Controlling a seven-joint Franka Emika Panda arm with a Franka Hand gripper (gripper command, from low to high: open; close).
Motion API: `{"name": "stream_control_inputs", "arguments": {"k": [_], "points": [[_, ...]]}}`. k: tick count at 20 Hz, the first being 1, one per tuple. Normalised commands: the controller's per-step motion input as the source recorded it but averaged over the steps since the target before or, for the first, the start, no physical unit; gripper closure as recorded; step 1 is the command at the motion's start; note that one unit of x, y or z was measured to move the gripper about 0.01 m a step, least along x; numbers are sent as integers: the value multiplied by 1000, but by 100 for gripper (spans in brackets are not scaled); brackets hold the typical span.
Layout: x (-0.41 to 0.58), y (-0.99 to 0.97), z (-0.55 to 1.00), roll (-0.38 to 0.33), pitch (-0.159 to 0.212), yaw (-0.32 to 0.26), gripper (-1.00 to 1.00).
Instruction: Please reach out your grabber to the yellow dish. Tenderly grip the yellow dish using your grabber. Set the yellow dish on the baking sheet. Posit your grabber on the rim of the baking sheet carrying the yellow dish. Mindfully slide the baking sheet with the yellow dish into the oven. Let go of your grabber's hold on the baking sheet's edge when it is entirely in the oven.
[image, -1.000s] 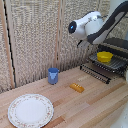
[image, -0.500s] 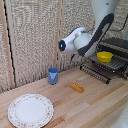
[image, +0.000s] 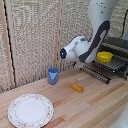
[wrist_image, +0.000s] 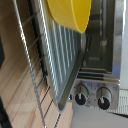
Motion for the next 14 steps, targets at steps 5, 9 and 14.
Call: {"name": "stream_control_inputs", "arguments": {"k": [5,9,14], "points": [[-5,-502,-22,39,72,-51,-100],[84,-409,-84,37,139,-10,-100],[117,-349,-61,23,136,-23,-100]]}}
